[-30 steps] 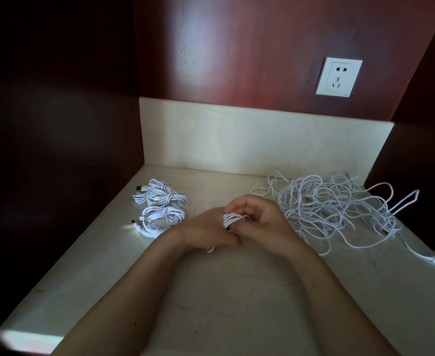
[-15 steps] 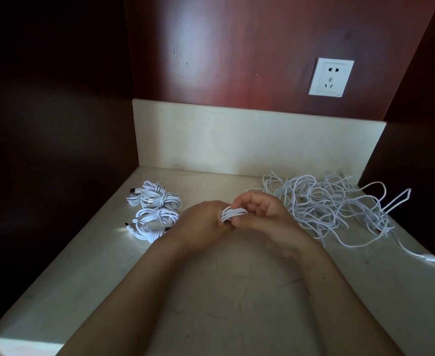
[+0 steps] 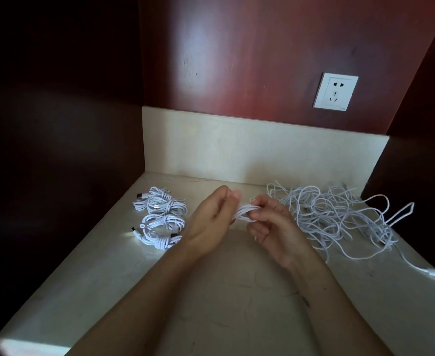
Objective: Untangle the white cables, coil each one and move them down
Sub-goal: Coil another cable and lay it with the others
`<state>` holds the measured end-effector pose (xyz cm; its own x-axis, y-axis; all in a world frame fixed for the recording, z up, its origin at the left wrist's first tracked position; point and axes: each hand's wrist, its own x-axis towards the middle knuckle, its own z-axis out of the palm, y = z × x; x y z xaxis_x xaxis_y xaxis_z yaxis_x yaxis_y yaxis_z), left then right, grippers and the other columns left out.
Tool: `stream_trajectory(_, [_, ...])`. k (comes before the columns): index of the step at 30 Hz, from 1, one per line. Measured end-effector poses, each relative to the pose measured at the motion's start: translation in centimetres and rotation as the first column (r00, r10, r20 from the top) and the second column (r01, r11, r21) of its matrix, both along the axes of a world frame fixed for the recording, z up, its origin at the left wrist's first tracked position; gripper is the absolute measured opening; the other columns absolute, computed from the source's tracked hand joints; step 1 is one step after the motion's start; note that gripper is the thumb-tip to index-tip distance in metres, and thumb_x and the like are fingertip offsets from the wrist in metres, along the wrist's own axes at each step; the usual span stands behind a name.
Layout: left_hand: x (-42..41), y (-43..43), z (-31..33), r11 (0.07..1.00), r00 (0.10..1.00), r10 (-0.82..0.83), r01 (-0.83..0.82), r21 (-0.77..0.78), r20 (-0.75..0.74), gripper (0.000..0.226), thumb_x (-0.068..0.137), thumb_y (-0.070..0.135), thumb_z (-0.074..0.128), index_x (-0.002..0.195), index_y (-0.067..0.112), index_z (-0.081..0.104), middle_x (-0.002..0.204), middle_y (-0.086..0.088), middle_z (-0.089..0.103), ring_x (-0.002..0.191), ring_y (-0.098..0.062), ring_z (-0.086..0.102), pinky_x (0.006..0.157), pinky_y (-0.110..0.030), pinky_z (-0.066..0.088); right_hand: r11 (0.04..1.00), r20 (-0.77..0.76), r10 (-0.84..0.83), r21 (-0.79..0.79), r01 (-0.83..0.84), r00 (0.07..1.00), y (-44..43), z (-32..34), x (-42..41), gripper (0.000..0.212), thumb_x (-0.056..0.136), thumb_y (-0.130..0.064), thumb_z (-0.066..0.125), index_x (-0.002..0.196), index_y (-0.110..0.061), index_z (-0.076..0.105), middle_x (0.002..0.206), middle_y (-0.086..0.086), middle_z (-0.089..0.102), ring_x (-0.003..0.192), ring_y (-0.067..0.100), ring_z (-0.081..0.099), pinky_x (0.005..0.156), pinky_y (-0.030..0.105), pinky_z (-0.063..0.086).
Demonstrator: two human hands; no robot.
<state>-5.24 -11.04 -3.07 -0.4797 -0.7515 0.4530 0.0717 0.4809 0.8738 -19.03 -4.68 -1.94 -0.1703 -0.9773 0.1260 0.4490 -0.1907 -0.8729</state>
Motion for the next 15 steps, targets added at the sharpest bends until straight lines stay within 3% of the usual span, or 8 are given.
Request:
stream_trajectory(3, [-0.5,-1.0,-0.5,0.996,0.997,0.074,-0.073,0.05,-0.024,0.048,0.086,0.064,0.041,0.07,0.019,0.042,0.06,0.009,0.042,0.062,-0.014,0.044,0.069,-0.054,0.048,1.0,-0.07,-0.029,0.001,0.029,0.997,-0.3,-0.5,0.3,0.02,0.064,0.002,0.064,0.07,-0.017,0.069,0.06,0.005,0.048,0.04,0.007,0.029,0.044,0.021,0.022])
stream_trajectory(5, [-0.3,-1.4,-0.6,0.994,0.996,0.086,-0.085,0.063,-0.005,0.049,0.084,0.063,0.045,0.069,0.017,0.039,0.059,0.009,0.04,0.062,-0.015,0.042,0.069,-0.051,0.049,0.996,-0.209,-0.09,-0.024,0.087,0.974,-0.2,-0.7,0.2,0.019,0.068,0.0,0.067,0.075,-0.018,0.069,0.06,0.005,0.048,0.043,0.008,0.033,0.044,0.022,0.024])
stream_trajectory(8, [0.1,-2.3,-0.8,0.989,0.989,0.141,-0.143,0.047,0.053,0.041,0.085,0.059,0.048,0.062,0.027,0.039,0.055,0.011,0.041,0.061,-0.014,0.041,0.072,-0.05,0.051,0.974,-0.387,-0.225,-0.124,0.192,0.894,-0.1,-0.8,-0.3,0.022,0.07,0.0,0.07,0.088,-0.013,0.066,0.074,0.0,0.062,0.051,0.005,0.046,0.05,0.015,0.037])
stream_trajectory(12, [0.5,-3.0,-0.9,0.982,0.966,0.178,-0.186,0.029,0.187,0.041,0.083,0.06,0.05,0.056,0.03,0.045,0.052,0.009,0.043,0.058,-0.014,0.043,0.069,-0.043,0.05,0.945,-0.388,-0.301,-0.244,0.218,0.871,-0.2,-0.8,-0.9,0.026,0.068,0.01,0.065,0.087,-0.008,0.063,0.074,-0.003,0.067,0.067,0.005,0.058,0.059,0.014,0.046])
stream_trajectory(15, [0.6,-3.1,-1.2,0.985,0.943,0.174,-0.167,-0.05,0.285,0.047,0.093,0.043,0.057,0.051,0.028,0.046,0.048,0.009,0.04,0.053,-0.012,0.039,0.06,-0.033,0.037,0.936,-0.348,-0.324,-0.256,0.244,0.88,-0.3,-0.7,-0.6,0.023,0.065,0.008,0.064,0.081,-0.009,0.062,0.071,-0.002,0.066,0.06,0.007,0.054,0.051,0.017,0.042])
